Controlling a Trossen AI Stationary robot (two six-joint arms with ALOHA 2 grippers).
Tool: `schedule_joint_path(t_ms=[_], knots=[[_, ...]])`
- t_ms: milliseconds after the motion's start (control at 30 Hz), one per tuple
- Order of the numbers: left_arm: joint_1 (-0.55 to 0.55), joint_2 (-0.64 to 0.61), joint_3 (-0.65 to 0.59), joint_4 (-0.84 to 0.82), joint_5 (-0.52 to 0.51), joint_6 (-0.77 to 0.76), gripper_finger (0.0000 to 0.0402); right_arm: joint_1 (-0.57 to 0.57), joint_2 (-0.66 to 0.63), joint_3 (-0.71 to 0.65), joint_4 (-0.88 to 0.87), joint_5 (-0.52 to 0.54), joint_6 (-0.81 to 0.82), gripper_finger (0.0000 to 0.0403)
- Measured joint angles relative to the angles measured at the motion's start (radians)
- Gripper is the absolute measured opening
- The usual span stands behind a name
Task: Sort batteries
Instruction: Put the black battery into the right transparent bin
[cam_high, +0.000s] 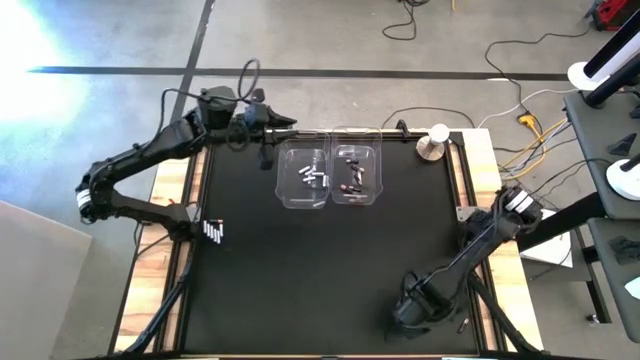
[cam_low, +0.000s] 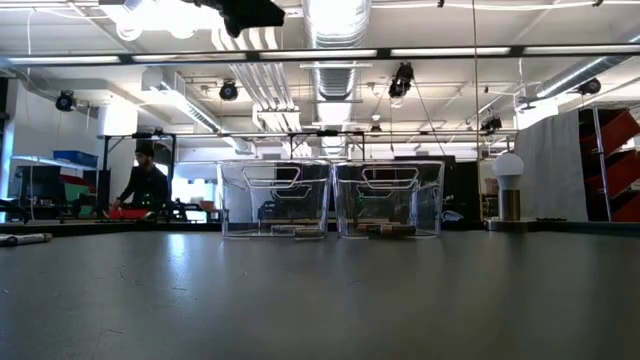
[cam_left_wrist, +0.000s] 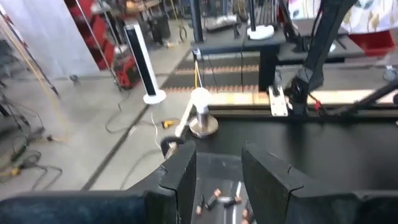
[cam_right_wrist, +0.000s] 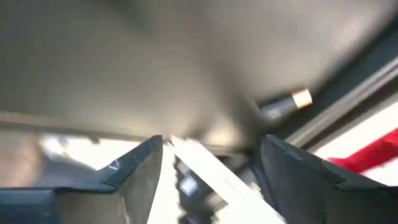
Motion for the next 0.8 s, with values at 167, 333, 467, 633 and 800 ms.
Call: schedule_joint_path(t_ms=[167, 333, 467, 633, 800], knots=[[0.0, 0.031, 0.025, -0.074, 0.001, 0.0, 0.0108, 0.003, 0.071, -0.025, 0.009, -0.181, -0.235, 0.031], [0.0, 0.028, 0.029, -0.103, 0.001, 0.003, 0.0108, 0.005, 0.121, -0.083, 0.016, -0.267, -0.477, 0.0342], [0.0, 0.007, 0.029, -0.127, 0.001, 0.023, 0.0108, 0.007, 0.13, -0.146, 0.027, -0.297, -0.591, 0.0344], [0.0, -0.012, 0.029, -0.15, 0.0, 0.03, 0.0108, 0.007, 0.12, -0.237, 0.103, -0.326, -0.605, 0.0337], [0.0, -0.019, 0.029, -0.181, 0.0, 0.045, 0.0108, 0.012, 0.126, -0.305, 0.281, -0.394, -0.545, 0.0329]])
